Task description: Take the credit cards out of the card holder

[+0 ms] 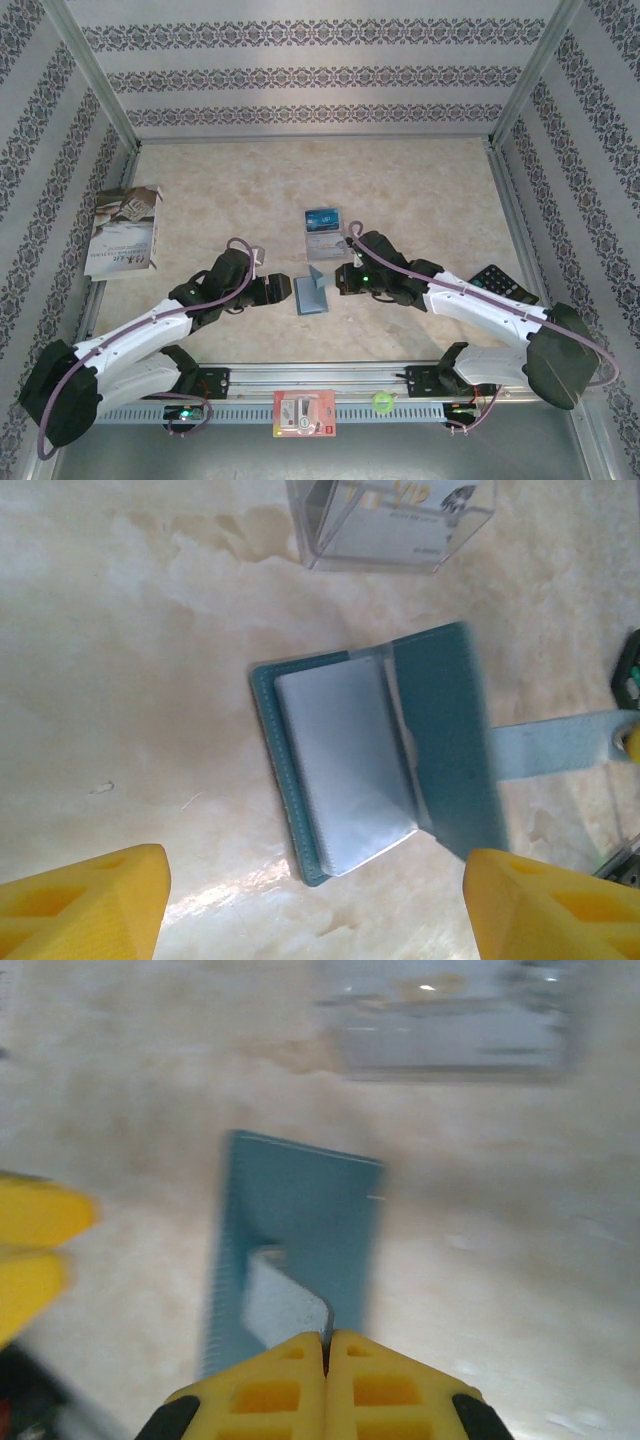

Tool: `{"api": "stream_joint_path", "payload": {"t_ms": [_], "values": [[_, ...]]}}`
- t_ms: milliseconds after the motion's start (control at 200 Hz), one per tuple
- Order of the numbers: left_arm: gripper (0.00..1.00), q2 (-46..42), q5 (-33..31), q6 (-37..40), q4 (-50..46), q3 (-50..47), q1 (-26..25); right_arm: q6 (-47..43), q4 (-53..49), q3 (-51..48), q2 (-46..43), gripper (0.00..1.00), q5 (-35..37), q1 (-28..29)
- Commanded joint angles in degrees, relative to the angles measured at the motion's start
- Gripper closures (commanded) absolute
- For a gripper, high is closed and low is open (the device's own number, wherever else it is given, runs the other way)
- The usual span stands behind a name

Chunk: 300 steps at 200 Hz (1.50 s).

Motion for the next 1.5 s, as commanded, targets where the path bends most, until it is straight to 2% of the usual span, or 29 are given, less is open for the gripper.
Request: {"api": "stream_joint_path", "payload": {"t_ms": [0,250,480,590,690,809,864,994,1129,1304,1494], "values": [[0.23,1.1,1.2,1.6,1.6,1.3,0.5,1.0,-5.0,-3.8,1.5,1.0,7.2,-2.4],[0.23,3.6,1.3,2.1,3.2,1.4,0.6,1.9,-4.9,-4.9,8.5,1.0,12.6,-2.7],[0.22,6.9,2.1,2.7,5.7,2.4,0.6,1.9,-7.6,-3.3,8.3,0.6,15.4,-2.8],[0.22,8.1,2.6,3.2,6.2,3.2,0.6,1.1,-8.2,-3.4,3.9,0.51,15.4,-2.7],[0.22,9.8,3.9,3.7,7.7,3.9,0.5,-0.6,-9.9,-2.4,-1.1,0.48,15.8,-2.4],[0.26,13.8,6.2,4.3,9.9,6.1,-0.2,-2.1,-12.6,0.5,-5.5,0.47,16.4,-1.1],[0.31,15.9,6.8,4.7,11.3,7.5,-1.3,-3.0,-12.9,1.8,-7.0,0.47,16.6,-0.1],[0.59,22.7,9.5,6.2,11.4,13.8,-4.2,-3.9,-13.4,4.6,-7.9,0.52,16.4,1.2],[0.76,27.6,10.8,8.1,9.6,19.2,-8.0,-3.1,-13.3,4.5,-8.5,0.64,16.7,1.8],[0.83,34.9,13.2,8.6,8.0,23.9,-11.0,-2.0,-12.8,1.8,-11.7,0.71,17.7,1.7],[0.84,42.2,13.4,8.1,5.1,28.1,-12.1,-1.2,-10.5,-1.5,-14.4,0.77,14.9,1.1]]}}
